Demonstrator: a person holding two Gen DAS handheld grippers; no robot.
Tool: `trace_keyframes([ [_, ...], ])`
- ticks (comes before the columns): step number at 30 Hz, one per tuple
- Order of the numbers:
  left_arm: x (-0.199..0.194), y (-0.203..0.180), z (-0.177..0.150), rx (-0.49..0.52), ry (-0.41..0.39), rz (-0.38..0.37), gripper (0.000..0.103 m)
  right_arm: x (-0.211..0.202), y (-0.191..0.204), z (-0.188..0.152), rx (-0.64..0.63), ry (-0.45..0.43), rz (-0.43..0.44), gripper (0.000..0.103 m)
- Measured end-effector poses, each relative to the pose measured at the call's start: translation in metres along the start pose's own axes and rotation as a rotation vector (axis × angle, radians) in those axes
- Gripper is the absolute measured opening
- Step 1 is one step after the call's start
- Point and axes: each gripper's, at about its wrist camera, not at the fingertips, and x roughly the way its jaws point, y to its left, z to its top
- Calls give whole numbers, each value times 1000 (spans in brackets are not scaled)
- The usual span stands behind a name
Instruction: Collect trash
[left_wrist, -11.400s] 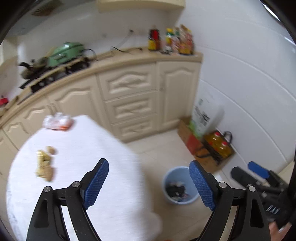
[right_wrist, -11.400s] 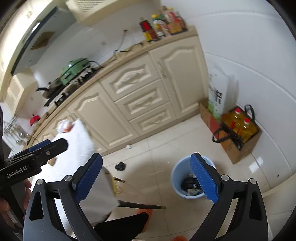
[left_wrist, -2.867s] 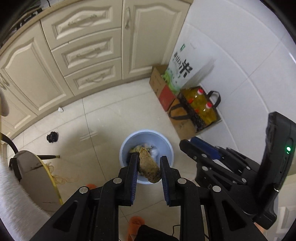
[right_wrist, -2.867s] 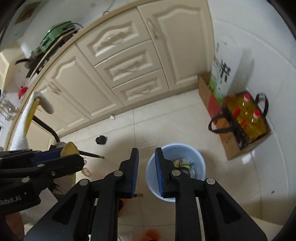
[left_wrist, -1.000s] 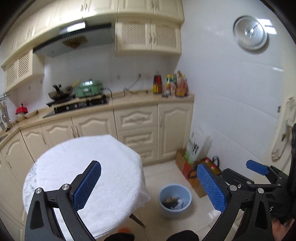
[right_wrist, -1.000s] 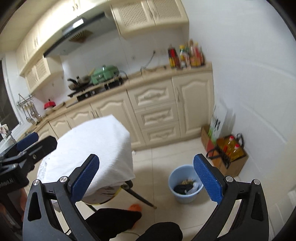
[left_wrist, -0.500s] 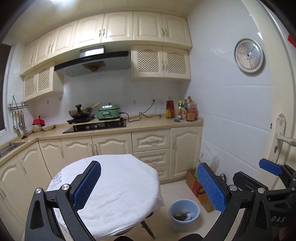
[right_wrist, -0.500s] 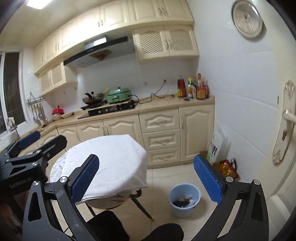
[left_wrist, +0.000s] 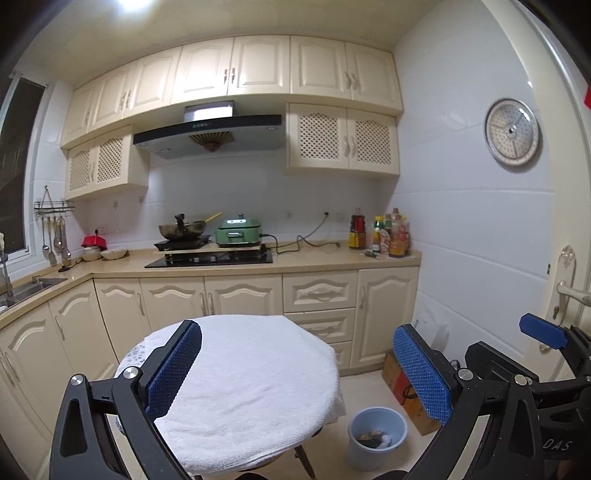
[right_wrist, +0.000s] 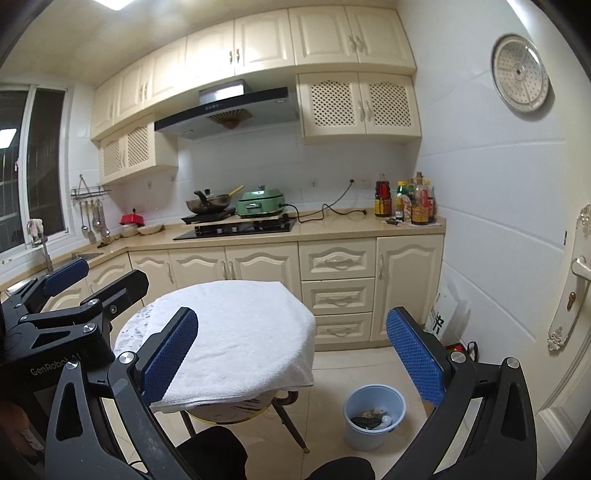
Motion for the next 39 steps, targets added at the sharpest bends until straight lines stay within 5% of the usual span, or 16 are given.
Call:
trace_keyframes([
  [39, 32, -52, -2, -7, -43, 85, 102, -8, 13, 4, -23, -40, -1, 103],
])
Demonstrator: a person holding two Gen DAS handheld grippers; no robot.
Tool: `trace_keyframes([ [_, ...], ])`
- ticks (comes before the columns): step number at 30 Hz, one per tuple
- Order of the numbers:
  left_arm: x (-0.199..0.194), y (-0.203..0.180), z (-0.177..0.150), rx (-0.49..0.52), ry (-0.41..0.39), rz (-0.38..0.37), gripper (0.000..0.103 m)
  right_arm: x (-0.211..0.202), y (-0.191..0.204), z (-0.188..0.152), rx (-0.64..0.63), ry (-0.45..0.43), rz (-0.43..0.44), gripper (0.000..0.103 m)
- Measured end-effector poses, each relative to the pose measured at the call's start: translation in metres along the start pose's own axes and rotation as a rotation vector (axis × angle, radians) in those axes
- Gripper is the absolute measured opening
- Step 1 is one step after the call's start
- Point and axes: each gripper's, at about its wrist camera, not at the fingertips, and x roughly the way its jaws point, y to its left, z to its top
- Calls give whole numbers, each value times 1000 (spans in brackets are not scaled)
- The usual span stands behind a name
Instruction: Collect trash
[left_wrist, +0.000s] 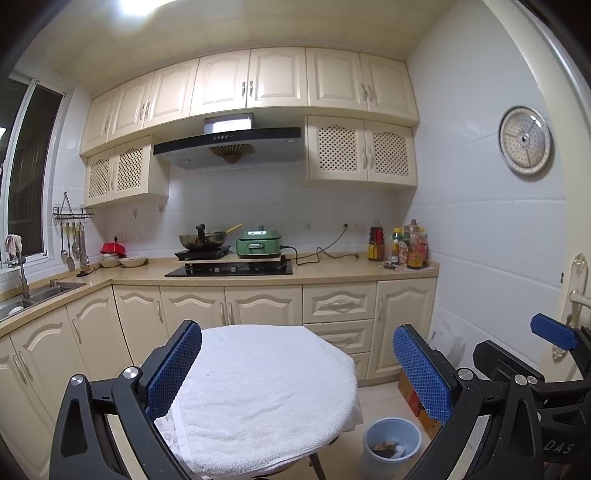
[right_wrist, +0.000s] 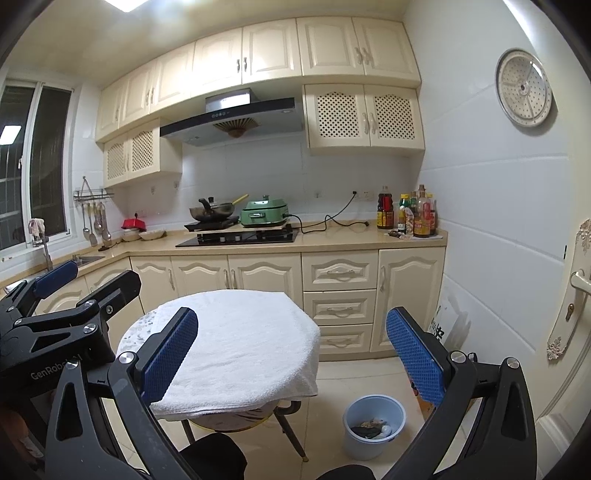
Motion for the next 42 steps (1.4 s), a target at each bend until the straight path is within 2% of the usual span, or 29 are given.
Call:
trace_keyframes([
  [20, 5, -6, -18, 0, -16, 9, 102, -1, 5, -1, 6, 0, 4, 103],
  [42, 2, -22, -22, 8, -27, 30, 102, -1, 16, -4, 8, -2, 1, 103],
])
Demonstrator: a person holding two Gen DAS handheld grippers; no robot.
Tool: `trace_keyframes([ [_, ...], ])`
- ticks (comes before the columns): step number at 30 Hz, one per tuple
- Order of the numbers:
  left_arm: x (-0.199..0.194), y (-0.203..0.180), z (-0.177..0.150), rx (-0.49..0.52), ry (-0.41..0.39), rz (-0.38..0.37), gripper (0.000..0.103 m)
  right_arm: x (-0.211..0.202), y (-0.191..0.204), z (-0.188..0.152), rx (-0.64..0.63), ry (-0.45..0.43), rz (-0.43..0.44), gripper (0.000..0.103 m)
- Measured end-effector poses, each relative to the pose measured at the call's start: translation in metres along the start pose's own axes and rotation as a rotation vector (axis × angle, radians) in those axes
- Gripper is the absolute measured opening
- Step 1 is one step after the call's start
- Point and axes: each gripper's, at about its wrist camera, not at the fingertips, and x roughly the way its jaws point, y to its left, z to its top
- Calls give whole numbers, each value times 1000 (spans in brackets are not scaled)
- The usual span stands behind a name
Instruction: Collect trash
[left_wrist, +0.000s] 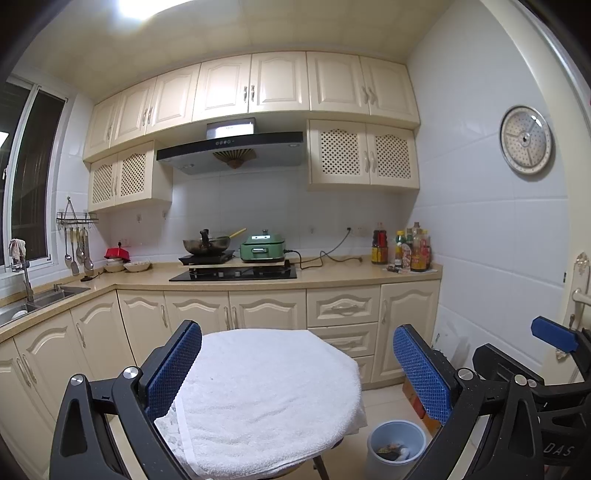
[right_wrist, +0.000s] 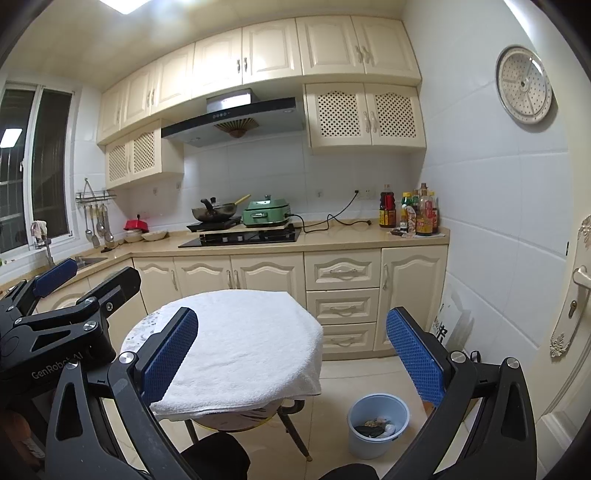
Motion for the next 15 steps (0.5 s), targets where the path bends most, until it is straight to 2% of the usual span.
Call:
trace_keyframes([
  [15, 0, -3, -1, 3, 0, 4, 102, 1, 1, 2, 4, 2, 3, 103],
])
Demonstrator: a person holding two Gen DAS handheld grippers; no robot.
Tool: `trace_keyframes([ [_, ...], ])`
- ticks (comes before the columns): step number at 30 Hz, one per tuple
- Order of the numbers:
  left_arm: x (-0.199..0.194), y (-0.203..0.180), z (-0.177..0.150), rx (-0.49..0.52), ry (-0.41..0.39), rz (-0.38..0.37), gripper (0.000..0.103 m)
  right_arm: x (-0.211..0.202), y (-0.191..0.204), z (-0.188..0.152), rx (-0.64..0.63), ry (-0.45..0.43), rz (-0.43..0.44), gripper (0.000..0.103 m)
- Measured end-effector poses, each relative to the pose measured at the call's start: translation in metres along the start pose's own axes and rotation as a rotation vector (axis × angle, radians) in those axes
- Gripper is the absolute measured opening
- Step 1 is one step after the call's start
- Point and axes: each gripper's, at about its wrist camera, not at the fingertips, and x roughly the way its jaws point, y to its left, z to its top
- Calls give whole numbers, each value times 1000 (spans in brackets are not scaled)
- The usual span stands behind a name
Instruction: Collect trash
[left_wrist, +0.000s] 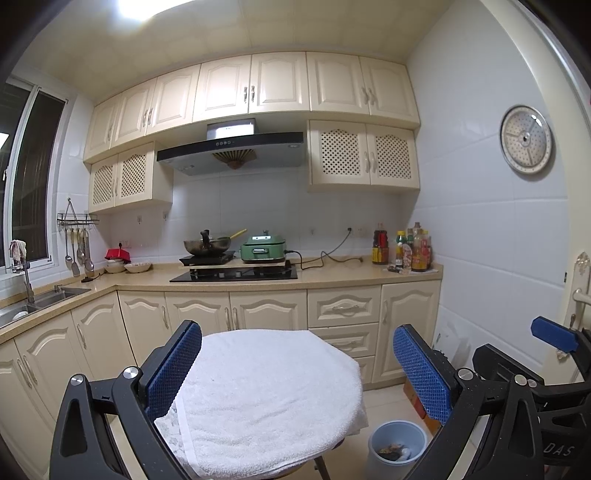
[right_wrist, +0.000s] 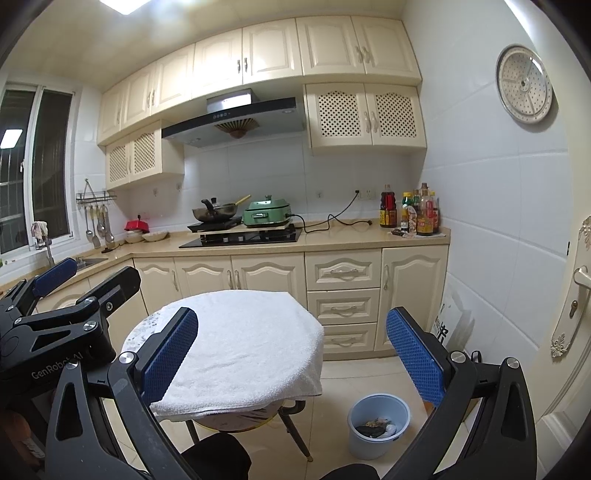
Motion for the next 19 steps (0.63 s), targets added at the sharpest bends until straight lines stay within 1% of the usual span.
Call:
trace_keyframes([
  [19, 0, -3, -1, 0, 1, 7, 102, 0, 0, 0, 1, 2, 1, 103],
])
